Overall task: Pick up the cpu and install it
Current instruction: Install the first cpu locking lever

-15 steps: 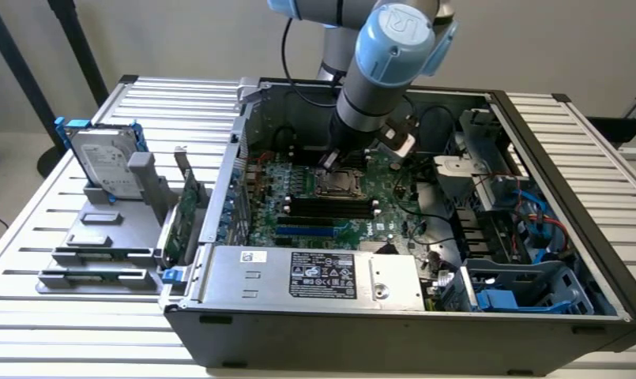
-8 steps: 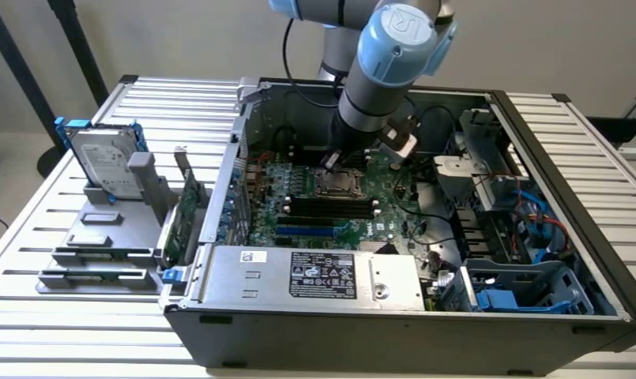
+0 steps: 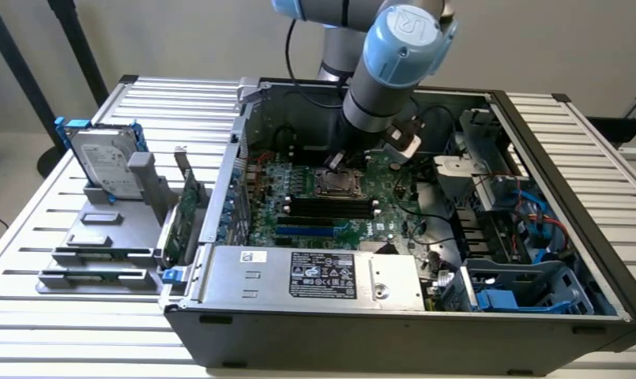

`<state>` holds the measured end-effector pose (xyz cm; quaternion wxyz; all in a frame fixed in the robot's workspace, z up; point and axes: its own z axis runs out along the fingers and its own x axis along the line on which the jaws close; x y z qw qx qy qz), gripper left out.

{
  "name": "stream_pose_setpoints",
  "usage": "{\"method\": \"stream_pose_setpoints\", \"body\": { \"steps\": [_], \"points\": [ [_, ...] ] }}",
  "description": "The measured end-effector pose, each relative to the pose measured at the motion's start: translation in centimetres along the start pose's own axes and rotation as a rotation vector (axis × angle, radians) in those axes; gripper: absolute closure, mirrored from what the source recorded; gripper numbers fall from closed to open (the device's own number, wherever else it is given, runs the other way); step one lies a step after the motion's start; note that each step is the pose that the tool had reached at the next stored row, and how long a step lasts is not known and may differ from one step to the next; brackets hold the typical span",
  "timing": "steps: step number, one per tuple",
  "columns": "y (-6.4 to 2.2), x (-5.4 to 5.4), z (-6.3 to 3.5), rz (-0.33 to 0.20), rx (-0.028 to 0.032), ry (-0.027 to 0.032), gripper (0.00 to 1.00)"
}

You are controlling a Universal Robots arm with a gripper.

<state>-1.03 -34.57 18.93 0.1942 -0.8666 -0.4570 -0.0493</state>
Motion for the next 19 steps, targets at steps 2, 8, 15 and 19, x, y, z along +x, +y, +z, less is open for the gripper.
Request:
{"method": "stream_pose_setpoints", "body": {
  "steps": [2,8,15,19],
  "points": [
    [0.11,0.07,0.01,0.0,0.0,0.0002,0.89],
    [0.31,0.15,0.01,0.0,0.0017,0.003,0.89],
    [0.38,0.04,-0.05,-0.003,0.0189,0.0269,0.89],
    [0.43,-0.03,-0.09,-0.004,0.0237,0.0334,0.89]
  ]
}}
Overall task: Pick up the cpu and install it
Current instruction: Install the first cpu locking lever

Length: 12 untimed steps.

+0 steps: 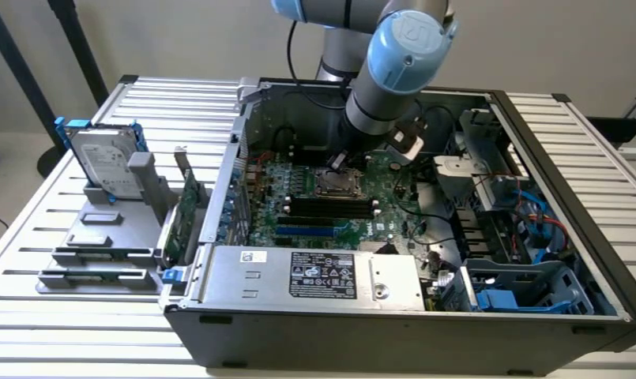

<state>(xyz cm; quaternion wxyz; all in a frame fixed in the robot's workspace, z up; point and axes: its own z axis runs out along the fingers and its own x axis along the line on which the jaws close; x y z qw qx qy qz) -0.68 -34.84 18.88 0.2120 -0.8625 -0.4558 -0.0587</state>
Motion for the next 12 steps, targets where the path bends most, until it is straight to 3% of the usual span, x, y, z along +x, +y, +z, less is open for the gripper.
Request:
{"method": "stream_pose_setpoints", "body": {
  "steps": [12],
  "points": [
    [0.26,-0.37,-0.13,0.0,0.0013,0.0003,0.89]
  ]
}}
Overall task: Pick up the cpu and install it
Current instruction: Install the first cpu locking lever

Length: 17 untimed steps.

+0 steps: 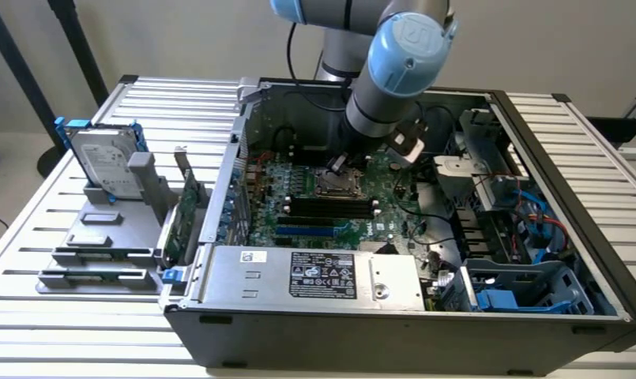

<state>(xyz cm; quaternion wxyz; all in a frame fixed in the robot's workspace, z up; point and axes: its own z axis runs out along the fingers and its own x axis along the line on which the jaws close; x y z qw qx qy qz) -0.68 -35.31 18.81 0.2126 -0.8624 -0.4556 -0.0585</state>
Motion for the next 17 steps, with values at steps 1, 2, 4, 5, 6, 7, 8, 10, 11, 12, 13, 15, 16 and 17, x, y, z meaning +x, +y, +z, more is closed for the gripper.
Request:
{"method": "stream_pose_setpoints", "body": {
  "steps": [1,2,4,5,6,7,8,10,11,12,13,15,16,17],
  "points": [
    [0.02,0.0,0.03,0.0,0.0005,0.0006,0.89],
    [0.03,0.0,0.07,0.0,0.0011,0.0016,0.89],
    [0.06,0.0,0.11,0.0,0.0023,0.0028,0.89],
    [0.06,0.0,0.12,0.0,0.003,0.0039,0.89],
    [0.07,0.0,0.12,-0.001,0.0035,0.0047,0.89],
    [0.09,-0.1,0.11,-0.001,0.004,0.0055,0.89],
    [0.09,-0.1,0.07,-0.001,0.0045,0.0063,0.89],
    [0.04,-0.1,-0.09,-0.001,0.0063,0.0083,0.89],
    [-0.01,-0.1,-0.19,-0.001,0.0074,0.0096,0.89],
    [-0.11,-0.1,-0.29,-0.001,0.0089,0.0113,0.89],
    [-0.24,-0.2,-0.39,-0.001,0.0104,0.0131,0.89],
    [-0.58,-0.4,-0.54,-0.001,0.013,0.0159,0.89],
    [-0.79,-0.5,-0.56,-0.002,0.0144,0.0173,0.89],
    [-0.99,-0.6,-0.56,-0.002,0.0159,0.0185,0.89]
  ]
}}
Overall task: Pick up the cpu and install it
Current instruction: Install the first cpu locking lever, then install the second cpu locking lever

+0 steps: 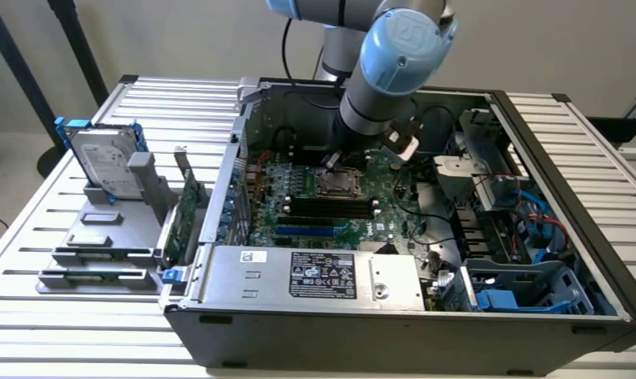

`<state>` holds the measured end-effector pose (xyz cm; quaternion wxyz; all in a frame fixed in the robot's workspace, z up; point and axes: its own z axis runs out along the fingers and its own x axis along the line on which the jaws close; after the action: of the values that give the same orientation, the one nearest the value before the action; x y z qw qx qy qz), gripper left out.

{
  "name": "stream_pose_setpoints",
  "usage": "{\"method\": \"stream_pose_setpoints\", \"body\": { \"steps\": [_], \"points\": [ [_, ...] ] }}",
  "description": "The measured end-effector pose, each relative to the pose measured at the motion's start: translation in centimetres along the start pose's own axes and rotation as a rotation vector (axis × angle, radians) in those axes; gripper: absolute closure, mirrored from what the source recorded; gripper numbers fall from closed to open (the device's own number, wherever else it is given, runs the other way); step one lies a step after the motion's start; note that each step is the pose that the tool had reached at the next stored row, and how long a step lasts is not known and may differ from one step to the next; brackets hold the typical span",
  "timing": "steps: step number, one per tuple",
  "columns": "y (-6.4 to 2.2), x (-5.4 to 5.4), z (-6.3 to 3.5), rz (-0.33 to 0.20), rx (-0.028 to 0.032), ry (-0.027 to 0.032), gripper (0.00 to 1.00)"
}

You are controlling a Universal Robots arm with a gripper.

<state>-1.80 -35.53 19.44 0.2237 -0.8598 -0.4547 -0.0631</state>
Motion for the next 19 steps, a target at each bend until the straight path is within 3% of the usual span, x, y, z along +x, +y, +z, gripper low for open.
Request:
{"method": "stream_pose_setpoints", "body": {
  "steps": [5,10,19],
  "points": [
    [-0.85,-0.6,0.09,-0.002,0.0104,0.0026,0.89],
    [-1.47,-1.0,0.16,-0.005,0.0205,0.0013,0.89],
    [-1.54,-1.1,0.17,-0.007,0.0218,0.0013,0.89]
  ]
}}
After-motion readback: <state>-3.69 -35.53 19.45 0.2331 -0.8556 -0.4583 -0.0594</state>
